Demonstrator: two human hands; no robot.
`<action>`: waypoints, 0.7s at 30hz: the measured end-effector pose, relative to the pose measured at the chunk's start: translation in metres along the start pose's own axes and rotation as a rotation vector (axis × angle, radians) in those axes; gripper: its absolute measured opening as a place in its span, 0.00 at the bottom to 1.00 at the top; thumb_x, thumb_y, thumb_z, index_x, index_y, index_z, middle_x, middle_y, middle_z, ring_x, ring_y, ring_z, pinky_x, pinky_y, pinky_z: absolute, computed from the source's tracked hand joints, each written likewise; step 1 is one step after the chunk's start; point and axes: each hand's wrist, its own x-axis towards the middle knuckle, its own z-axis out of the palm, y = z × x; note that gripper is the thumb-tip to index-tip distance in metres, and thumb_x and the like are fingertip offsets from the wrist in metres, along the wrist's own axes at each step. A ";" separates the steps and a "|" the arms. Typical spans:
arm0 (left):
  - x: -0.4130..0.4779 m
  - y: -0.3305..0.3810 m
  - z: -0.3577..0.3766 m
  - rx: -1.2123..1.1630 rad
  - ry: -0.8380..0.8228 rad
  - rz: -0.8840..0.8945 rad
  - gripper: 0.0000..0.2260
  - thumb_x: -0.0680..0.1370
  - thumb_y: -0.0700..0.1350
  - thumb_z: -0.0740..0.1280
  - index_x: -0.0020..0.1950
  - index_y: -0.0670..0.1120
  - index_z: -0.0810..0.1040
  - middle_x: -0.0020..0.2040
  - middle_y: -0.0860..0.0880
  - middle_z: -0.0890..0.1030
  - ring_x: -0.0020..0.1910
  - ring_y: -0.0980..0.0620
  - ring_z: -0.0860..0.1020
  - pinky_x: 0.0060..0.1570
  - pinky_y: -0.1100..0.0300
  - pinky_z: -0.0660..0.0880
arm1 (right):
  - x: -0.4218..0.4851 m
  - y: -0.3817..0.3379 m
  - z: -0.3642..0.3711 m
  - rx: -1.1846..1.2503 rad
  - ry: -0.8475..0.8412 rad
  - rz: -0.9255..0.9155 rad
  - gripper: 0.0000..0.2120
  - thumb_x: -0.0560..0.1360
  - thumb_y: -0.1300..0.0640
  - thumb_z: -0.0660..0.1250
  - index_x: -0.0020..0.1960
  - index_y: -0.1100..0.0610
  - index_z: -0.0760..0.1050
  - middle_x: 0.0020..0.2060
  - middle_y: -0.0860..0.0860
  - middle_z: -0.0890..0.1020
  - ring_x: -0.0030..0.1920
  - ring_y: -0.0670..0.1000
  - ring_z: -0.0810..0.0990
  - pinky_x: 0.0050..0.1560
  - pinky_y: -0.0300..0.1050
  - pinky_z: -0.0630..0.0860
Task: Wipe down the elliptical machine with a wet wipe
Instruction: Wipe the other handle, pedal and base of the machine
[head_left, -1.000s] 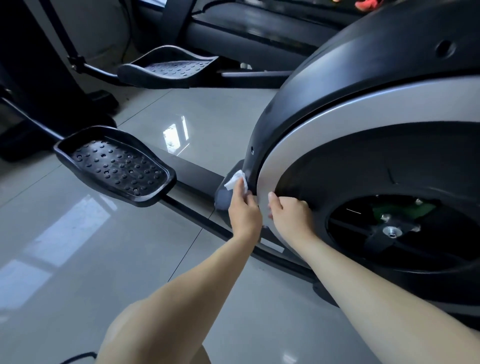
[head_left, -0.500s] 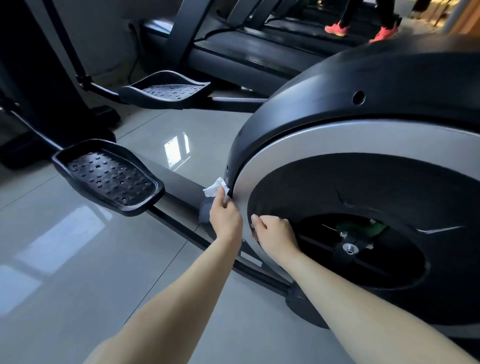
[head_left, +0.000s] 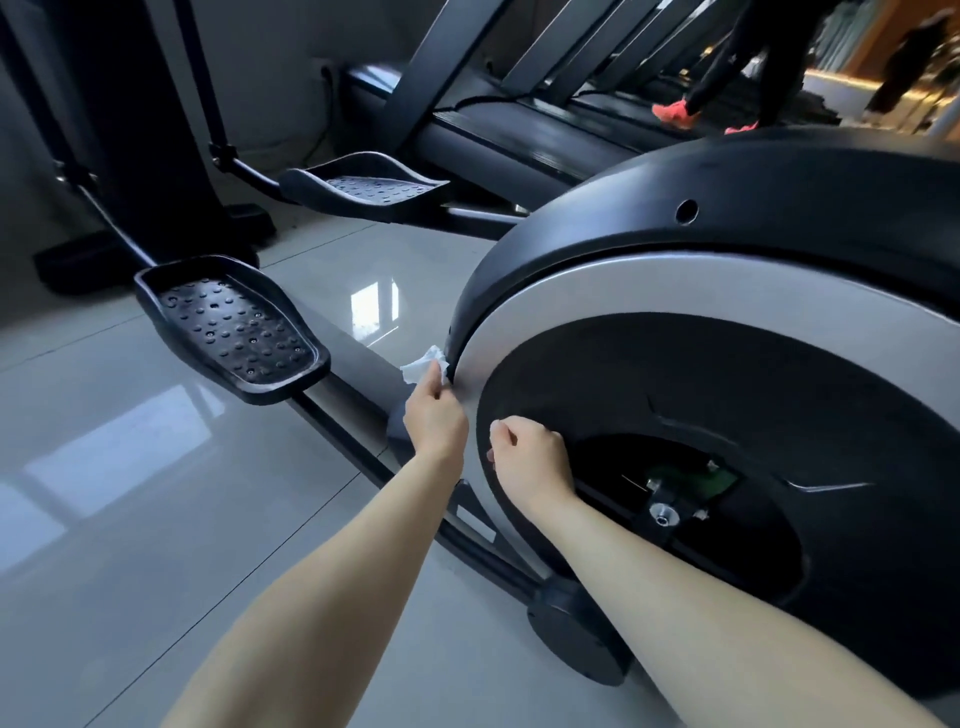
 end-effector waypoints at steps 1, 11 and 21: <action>-0.009 0.011 0.001 -0.007 0.007 0.024 0.23 0.82 0.37 0.54 0.56 0.62 0.82 0.53 0.57 0.84 0.49 0.52 0.79 0.61 0.57 0.75 | -0.003 0.002 -0.003 -0.002 -0.002 -0.017 0.18 0.78 0.49 0.55 0.37 0.59 0.72 0.34 0.54 0.82 0.39 0.61 0.80 0.41 0.55 0.79; -0.055 0.059 0.027 0.205 -0.018 0.749 0.24 0.83 0.31 0.58 0.78 0.47 0.70 0.78 0.50 0.68 0.73 0.76 0.56 0.67 0.78 0.57 | -0.022 0.006 -0.039 -0.095 0.065 -0.131 0.18 0.81 0.46 0.51 0.43 0.53 0.75 0.39 0.52 0.83 0.41 0.55 0.82 0.44 0.48 0.79; -0.090 -0.020 0.032 0.420 -0.196 0.697 0.31 0.81 0.33 0.65 0.82 0.48 0.60 0.75 0.59 0.63 0.68 0.66 0.67 0.58 0.82 0.61 | -0.039 0.039 -0.053 0.030 0.172 -0.225 0.09 0.82 0.55 0.60 0.45 0.53 0.75 0.32 0.50 0.81 0.34 0.54 0.80 0.37 0.55 0.79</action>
